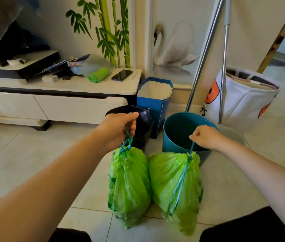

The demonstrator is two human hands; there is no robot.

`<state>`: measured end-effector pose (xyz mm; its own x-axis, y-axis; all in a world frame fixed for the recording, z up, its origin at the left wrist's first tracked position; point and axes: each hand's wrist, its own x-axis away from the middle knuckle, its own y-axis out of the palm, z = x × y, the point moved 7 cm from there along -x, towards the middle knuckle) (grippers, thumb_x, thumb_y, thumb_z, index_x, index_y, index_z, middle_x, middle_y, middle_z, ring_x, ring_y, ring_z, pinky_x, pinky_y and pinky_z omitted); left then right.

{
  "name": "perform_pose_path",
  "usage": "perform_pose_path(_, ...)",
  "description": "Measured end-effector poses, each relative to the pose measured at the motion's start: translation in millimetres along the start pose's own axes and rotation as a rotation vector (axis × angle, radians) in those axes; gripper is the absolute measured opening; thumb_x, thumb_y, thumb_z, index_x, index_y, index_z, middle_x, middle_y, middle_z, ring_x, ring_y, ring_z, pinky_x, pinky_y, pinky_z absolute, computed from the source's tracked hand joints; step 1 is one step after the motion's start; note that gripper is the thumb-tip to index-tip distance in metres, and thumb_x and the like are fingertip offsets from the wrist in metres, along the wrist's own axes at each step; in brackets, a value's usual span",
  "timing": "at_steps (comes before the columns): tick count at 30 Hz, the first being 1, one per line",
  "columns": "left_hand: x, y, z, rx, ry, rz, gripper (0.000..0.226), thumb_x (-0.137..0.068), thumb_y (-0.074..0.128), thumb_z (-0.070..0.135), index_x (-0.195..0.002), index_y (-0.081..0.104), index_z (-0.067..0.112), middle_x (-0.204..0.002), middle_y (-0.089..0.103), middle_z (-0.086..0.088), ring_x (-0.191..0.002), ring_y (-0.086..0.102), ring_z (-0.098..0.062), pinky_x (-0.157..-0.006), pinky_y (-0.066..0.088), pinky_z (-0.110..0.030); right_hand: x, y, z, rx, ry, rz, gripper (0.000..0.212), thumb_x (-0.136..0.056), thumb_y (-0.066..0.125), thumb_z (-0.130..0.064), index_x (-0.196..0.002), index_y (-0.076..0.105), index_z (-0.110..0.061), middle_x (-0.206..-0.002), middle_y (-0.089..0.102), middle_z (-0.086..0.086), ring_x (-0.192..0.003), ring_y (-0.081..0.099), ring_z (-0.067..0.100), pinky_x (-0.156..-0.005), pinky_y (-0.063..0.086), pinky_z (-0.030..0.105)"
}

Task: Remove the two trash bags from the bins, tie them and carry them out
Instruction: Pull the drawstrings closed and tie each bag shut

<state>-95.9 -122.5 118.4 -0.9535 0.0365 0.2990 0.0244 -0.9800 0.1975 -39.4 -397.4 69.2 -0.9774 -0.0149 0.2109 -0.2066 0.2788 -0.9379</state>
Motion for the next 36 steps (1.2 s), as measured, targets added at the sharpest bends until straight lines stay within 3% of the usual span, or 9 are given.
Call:
perform_pose_path(5,0.6,4.1,-4.8,0.026,-0.041,-0.017,0.016,-0.092,0.061,0.021,-0.079,0.059,0.011,-0.057,0.053,0.002,-0.046,0.052,-0.007,-0.047,0.047,-0.02,13.8,30.1,15.6,-0.413,0.269,-0.226,0.036,-0.087,0.061,-0.039,-0.078,0.056,-0.005,-0.067,0.053,0.008,-0.044,0.037,0.016,-0.037,0.031,0.019)
perform_pose_path(10,4.6,11.4,-4.0,0.002,-0.049,-0.049,0.019,-0.094,0.057,0.023,-0.08,0.06,0.011,-0.059,0.052,0.002,-0.049,0.05,-0.008,-0.05,0.045,-0.02,10.4,29.3,-6.5,-0.38,0.169,-0.164,0.021,-0.08,0.065,-0.01,-0.062,0.054,-0.006,-0.056,0.047,0.011,-0.052,0.044,0.023,-0.05,0.039,0.027)
perform_pose_path(16,6.0,12.8,-4.4,-0.045,-0.059,-0.065,0.017,-0.095,0.056,0.024,-0.086,0.064,0.01,-0.06,0.054,0.004,-0.052,0.05,-0.008,-0.056,0.044,-0.022,20.0,-9.8,-21.4,-0.267,-0.052,0.139,0.036,-0.085,0.061,-0.021,-0.052,0.053,-0.01,-0.051,0.054,0.004,-0.054,0.055,0.021,-0.053,0.046,0.032)
perform_pose_path(19,7.9,14.7,-4.4,-0.063,-0.06,-0.074,0.017,-0.095,0.056,0.023,-0.087,0.064,0.01,-0.06,0.054,0.004,-0.051,0.049,-0.008,-0.058,0.042,-0.022,29.4,-13.1,-32.3,-0.547,-0.096,0.095,0.025,-0.087,0.059,-0.023,-0.072,0.064,-0.003,-0.069,0.071,0.008,-0.07,0.068,0.021,-0.077,0.057,0.042)
perform_pose_path(22,9.4,15.1,-4.5,-0.072,-0.055,-0.086,0.017,-0.095,0.055,0.023,-0.087,0.064,0.011,-0.06,0.055,0.004,-0.05,0.049,-0.008,-0.058,0.041,-0.023,59.3,1.3,-62.5,-0.681,-0.257,-0.223,0.015,-0.09,0.058,-0.019,-0.085,0.064,-0.007,-0.072,0.073,0.008,-0.067,0.068,0.017,-0.067,0.055,0.032)
perform_pose_path(25,10.1,13.7,-5.6,-0.079,-0.056,-0.084,0.017,-0.095,0.055,0.022,-0.086,0.064,0.01,-0.061,0.055,0.004,-0.052,0.049,-0.008,-0.059,0.04,-0.023,80.3,40.4,-67.4,-0.216,-0.46,-0.417,0.03,-0.083,0.061,-0.026,-0.114,0.059,-0.026,-0.097,0.071,-0.002,-0.093,0.066,0.014,-0.08,0.053,0.031)
perform_pose_path(30,11.9,13.6,-6.2,-0.112,-0.049,-0.074,0.017,-0.095,0.054,0.022,-0.086,0.064,0.011,-0.061,0.054,0.004,-0.053,0.048,-0.009,-0.059,0.04,-0.023,100.2,88.2,-59.6,0.588,-0.777,-0.338,0.044,-0.077,0.056,-0.013,-0.119,0.056,-0.023,-0.117,0.055,0.003,-0.115,0.038,0.027,-0.097,0.039,0.043)
perform_pose_path(32,11.6,12.9,-6.7,-0.115,-0.052,-0.064,0.017,-0.095,0.054,0.021,-0.086,0.064,0.011,-0.061,0.054,0.004,-0.053,0.048,-0.009,-0.059,0.04,-0.023,101.2,88.7,-58.7,0.712,-0.857,-0.192,0.04,-0.077,0.054,-0.006,-0.115,0.058,-0.018,-0.115,0.056,0.007,-0.115,0.041,0.031,-0.09,0.039,0.043)
perform_pose_path(36,9.6,12.5,-8.8,-0.114,-0.057,-0.057,0.017,-0.095,0.055,0.021,-0.086,0.064,0.01,-0.06,0.054,0.004,-0.051,0.049,-0.008,-0.058,0.04,-0.022,94.1,74.1,-66.2,0.781,-0.899,0.057,0.016,-0.064,0.067,-0.005,-0.074,0.06,-0.016,-0.072,0.061,0.003,-0.078,0.058,0.027,-0.058,0.038,0.033)
